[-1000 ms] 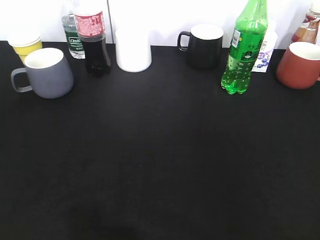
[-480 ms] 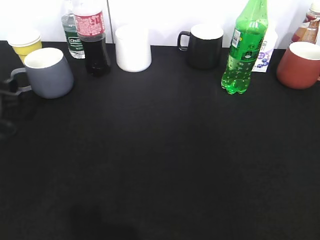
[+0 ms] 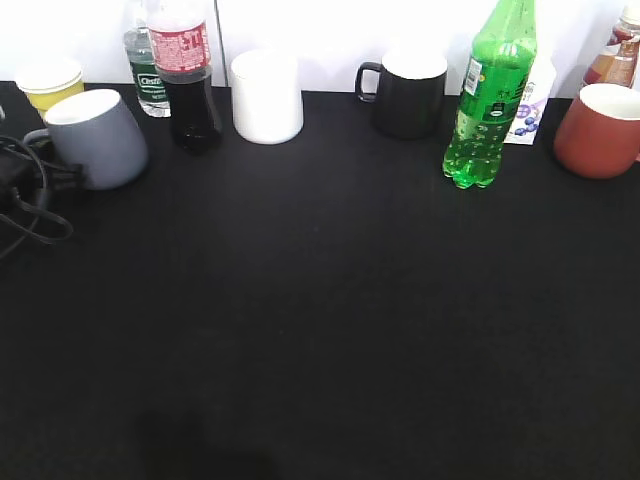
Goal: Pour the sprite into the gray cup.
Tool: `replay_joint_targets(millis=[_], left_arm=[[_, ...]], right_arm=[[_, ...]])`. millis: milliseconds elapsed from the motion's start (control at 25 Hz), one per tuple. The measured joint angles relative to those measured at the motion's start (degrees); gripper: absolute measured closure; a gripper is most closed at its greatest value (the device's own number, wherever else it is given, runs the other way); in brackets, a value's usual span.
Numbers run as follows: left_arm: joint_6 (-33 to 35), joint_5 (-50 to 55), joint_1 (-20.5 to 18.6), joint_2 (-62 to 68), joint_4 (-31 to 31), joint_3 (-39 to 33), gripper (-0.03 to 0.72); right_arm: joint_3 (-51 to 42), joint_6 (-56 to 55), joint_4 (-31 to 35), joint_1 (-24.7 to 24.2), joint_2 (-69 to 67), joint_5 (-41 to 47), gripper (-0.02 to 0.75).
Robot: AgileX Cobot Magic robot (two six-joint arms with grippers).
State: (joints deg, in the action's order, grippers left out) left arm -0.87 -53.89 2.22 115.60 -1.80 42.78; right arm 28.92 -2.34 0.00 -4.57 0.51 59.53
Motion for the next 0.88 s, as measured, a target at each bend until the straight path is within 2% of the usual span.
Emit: replay_joint_targets(millis=[120, 200, 320, 440, 600, 640, 720, 880], left_arm=[[0.3, -2.0, 0.1, 0.3, 4.8, 0.0, 0.643], [0.5, -2.6, 0.2, -1.4, 5.4, -1.0, 0.645], [0.5, -3.3, 0.7, -11.6, 5.2, -7.0, 0.645], [0.5, 0.0, 6.9, -24.5, 5.3, -13.4, 0.645], [0.5, 7.1, 17.5, -31.7, 5.5, -15.0, 0.646], [0.5, 7.7, 20.0, -31.7, 5.5, -15.0, 0.646], [0.5, 8.7, 23.5, -31.7, 5.5, -15.0, 0.646], [0.5, 8.9, 24.2, -31.7, 5.5, -15.0, 0.646]], right_arm=[[0.0, 0.0, 0.0, 0.0, 0.0, 0.0, 0.152], [0.0, 0.0, 0.0, 0.0, 0.0, 0.0, 0.152], [0.0, 0.0, 0.6, 0.0, 0.0, 0.0, 0.152], [0.0, 0.0, 0.0, 0.0, 0.0, 0.0, 0.152], [0.6, 0.0, 1.4, 0.1, -1.0, -1.3, 0.152], [1.2, 0.0, 1.5, 0.1, -3.1, -5.8, 0.152], [-0.2, 0.0, 1.6, 0.1, -9.3, -23.6, 0.152], [-9.5, 0.0, 2.0, 0.1, -32.1, -64.5, 0.152]])
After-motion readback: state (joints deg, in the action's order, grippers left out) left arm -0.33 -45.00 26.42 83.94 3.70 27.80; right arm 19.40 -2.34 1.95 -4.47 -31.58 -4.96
